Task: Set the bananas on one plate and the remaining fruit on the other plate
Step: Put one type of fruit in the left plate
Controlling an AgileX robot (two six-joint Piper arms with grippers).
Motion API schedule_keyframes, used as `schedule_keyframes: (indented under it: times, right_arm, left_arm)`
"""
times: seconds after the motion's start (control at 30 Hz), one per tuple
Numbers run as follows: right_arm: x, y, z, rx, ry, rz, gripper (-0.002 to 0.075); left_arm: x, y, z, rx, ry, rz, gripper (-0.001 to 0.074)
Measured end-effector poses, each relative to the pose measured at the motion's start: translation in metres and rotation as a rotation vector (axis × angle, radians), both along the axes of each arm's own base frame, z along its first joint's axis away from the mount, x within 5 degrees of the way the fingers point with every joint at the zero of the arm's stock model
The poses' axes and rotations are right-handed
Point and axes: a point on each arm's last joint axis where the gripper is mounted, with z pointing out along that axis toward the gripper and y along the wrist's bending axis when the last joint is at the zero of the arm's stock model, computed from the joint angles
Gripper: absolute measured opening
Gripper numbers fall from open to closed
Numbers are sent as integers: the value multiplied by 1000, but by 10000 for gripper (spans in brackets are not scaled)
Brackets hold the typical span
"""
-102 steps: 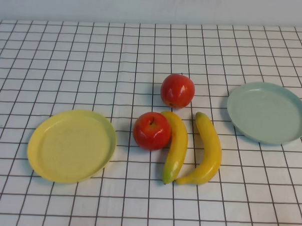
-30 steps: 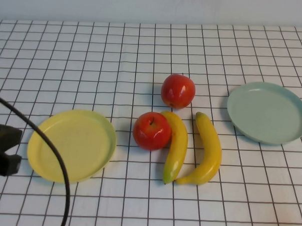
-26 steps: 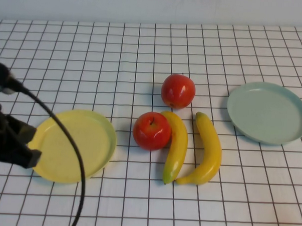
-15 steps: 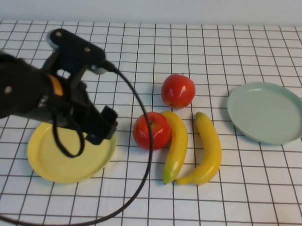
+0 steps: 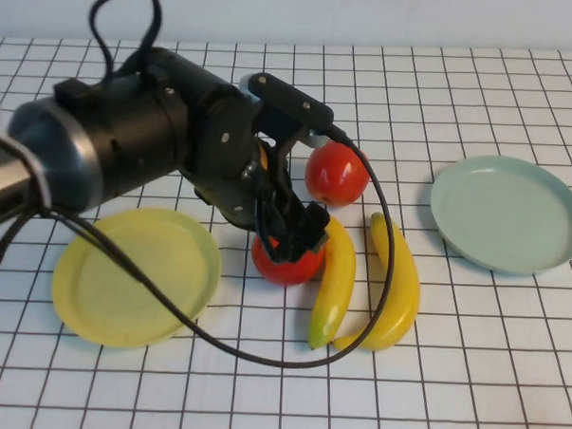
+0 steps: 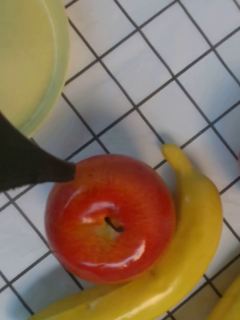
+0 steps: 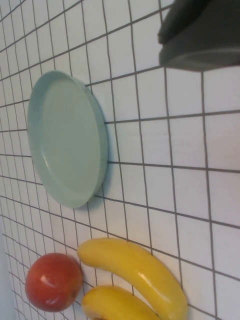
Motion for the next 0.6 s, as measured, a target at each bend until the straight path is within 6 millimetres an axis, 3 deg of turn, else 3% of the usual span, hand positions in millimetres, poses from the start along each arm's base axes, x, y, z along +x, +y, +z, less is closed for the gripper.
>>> schedule_keyframes:
  times: [0.33,0.6]
  right_arm:
    - [0,0,0,0,2,0,-16]
    - [0,0,0,0,2,0,-16]
  left_arm:
    - [26,-22,-34,44,54,-1,668]
    - [38,-24,-56,69,61,4,668]
